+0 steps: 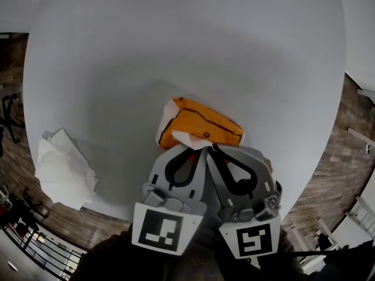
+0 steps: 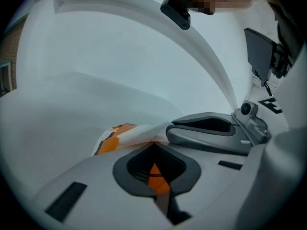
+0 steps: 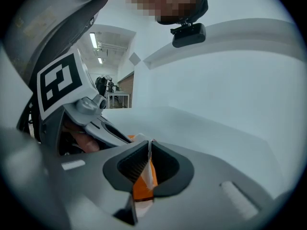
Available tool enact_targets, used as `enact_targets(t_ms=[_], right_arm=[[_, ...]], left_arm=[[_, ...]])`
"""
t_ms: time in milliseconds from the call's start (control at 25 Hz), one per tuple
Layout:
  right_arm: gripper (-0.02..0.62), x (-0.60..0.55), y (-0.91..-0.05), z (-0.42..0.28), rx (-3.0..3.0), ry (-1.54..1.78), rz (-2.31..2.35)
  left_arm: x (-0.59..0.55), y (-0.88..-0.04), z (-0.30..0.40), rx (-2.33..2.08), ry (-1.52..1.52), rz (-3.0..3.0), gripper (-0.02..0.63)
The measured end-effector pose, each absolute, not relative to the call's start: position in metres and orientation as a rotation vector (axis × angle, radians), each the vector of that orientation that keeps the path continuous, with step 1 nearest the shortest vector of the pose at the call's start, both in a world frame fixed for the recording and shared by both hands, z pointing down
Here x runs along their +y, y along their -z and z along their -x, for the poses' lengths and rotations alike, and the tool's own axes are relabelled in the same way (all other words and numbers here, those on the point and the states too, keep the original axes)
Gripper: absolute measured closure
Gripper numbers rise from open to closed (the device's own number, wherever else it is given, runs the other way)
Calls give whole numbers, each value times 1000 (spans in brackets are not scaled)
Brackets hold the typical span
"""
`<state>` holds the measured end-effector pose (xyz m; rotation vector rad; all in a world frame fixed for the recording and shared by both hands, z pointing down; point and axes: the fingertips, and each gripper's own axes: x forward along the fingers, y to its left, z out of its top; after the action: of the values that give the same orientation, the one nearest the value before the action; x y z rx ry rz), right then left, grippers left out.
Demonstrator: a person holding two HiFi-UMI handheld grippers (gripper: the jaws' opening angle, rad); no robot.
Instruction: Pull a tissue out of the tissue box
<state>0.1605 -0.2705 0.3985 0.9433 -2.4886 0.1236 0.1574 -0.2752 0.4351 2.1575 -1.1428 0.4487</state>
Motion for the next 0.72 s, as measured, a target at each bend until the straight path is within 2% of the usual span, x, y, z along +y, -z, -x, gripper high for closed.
enact_targets(t_ms=[720], right_arm=[[594,-255,-340,-144,-2649,2,-938]], left_arm=[[-272,-431,-159,-1141,-458,-2177,606]])
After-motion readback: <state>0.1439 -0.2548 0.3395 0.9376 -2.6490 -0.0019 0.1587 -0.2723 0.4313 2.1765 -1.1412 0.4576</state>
